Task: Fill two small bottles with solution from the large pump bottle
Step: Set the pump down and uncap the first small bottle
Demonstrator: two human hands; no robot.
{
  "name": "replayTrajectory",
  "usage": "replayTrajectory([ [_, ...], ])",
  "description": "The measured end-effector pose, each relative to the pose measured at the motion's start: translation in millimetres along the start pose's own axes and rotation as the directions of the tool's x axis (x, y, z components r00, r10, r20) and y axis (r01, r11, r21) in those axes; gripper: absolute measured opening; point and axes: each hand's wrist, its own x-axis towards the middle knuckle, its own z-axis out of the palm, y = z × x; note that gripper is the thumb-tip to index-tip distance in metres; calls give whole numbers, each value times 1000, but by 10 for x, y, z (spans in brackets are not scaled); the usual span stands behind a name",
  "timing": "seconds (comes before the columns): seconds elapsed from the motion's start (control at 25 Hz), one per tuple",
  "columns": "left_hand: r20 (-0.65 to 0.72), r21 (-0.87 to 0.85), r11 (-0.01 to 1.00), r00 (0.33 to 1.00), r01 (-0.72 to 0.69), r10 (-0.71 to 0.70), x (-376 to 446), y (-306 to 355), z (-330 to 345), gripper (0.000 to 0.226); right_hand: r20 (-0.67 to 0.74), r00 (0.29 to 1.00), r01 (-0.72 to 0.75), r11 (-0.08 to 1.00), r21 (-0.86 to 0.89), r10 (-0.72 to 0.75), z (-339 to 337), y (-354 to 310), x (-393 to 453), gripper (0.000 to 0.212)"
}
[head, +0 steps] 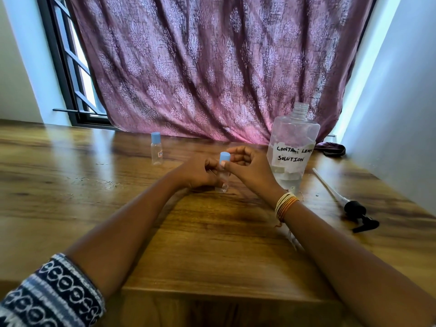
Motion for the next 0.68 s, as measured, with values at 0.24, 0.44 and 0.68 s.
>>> replayTrajectory([
  [0.24, 17, 2, 1000, 1000, -18, 18, 10, -16, -13, 19, 74, 997, -9, 1000, -24, 10, 20, -5, -12, 39],
  [0.44, 22, -22, 999, 999, 28, -28, 9, -21, -24, 29, 12, 1000, -2, 994, 113, 0, 3, -12, 26, 28],
  [0.68, 109, -19, 999, 993, 37, -35, 1, -29, -118, 22, -165, 979, -143, 984, -110, 124, 93, 124, 334, 23],
])
